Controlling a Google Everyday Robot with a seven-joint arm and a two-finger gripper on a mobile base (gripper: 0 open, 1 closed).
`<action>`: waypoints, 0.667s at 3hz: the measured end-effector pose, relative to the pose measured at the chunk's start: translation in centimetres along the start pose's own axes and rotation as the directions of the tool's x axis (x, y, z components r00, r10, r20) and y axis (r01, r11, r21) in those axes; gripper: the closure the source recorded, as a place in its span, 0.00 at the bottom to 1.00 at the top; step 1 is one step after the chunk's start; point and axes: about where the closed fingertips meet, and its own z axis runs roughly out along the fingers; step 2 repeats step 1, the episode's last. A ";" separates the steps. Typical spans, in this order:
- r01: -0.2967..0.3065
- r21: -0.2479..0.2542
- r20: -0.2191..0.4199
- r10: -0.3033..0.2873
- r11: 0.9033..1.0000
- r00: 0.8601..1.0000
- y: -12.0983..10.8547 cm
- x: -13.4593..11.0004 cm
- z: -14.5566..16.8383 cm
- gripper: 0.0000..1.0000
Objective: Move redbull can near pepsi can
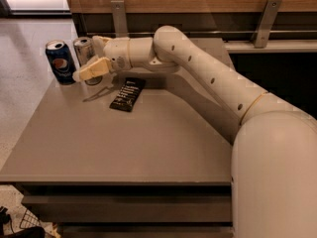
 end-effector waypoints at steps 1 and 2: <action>0.000 0.000 0.000 0.000 1.000 1.000 0.0 0.0 0.0 0.00; 0.000 0.000 0.000 0.000 1.000 1.000 0.0 0.0 0.0 0.00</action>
Offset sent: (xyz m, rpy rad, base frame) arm 0.0000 0.0000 0.0000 0.0000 0.0000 0.0000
